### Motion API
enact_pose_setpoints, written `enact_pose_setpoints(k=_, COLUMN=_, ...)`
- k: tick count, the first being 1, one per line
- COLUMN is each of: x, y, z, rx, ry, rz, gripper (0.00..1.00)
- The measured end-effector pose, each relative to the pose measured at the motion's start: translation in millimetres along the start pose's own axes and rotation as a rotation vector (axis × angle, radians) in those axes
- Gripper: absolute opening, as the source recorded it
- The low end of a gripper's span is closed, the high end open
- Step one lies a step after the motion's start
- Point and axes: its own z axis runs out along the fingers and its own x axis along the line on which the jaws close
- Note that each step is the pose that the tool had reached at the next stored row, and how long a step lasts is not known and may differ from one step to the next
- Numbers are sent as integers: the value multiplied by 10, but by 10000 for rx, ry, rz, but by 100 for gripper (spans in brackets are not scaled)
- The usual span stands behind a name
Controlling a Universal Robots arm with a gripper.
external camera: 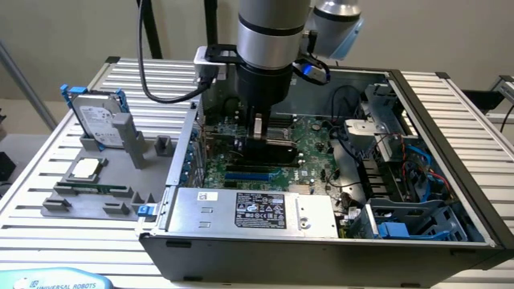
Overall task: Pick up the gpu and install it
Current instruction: 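Insert the gpu into the slot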
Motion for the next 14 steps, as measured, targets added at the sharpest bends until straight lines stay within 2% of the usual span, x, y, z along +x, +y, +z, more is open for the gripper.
enact_pose_setpoints(k=8, x=15, y=30, z=146, rx=11, ry=2, rz=-1, gripper=27)
enact_pose_setpoints(k=14, x=20, y=54, z=256, rx=47, ry=1, rz=-4, gripper=27)
